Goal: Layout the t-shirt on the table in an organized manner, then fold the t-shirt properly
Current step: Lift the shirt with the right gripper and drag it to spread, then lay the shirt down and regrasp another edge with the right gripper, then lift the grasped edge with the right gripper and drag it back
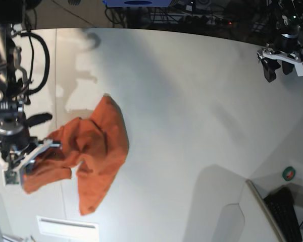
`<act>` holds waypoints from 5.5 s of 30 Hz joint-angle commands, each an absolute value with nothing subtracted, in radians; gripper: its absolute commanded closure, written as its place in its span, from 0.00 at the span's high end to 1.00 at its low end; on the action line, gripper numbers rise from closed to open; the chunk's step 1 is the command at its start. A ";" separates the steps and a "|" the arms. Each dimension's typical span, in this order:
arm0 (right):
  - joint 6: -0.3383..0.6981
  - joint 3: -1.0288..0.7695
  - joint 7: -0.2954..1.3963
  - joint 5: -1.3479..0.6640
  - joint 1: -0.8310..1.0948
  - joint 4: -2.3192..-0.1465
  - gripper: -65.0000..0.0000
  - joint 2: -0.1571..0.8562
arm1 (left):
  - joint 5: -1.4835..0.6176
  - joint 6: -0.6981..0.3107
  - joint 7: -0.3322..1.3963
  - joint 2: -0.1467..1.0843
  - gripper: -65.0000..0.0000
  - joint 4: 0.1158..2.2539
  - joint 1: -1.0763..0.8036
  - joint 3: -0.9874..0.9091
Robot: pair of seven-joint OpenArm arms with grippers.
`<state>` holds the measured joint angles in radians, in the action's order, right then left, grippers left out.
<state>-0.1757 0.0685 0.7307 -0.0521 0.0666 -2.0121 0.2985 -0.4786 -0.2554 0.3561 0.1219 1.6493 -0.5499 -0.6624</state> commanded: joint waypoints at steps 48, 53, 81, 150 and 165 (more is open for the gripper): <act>0.021 0.073 0.791 -0.414 -0.205 -1.503 0.59 0.226 | -0.487 -0.257 0.481 0.151 0.60 1.632 -0.414 -0.659; 0.028 0.104 0.791 -0.415 -0.344 -1.264 0.59 0.194 | -0.487 -0.257 0.481 0.151 0.60 1.630 -0.429 -0.659; 0.010 0.438 0.774 -0.415 -0.131 -1.492 0.00 -0.027 | -0.493 -0.257 0.481 0.157 0.60 1.650 -0.461 -0.668; -0.599 0.565 0.734 -0.414 -0.291 -1.477 0.00 0.120 | -0.487 -0.257 0.639 0.157 0.60 1.593 -0.415 -0.668; -0.601 0.274 0.720 -0.421 -0.357 -1.816 0.00 0.395 | -0.496 -0.257 0.639 0.171 0.60 1.592 -0.407 -0.823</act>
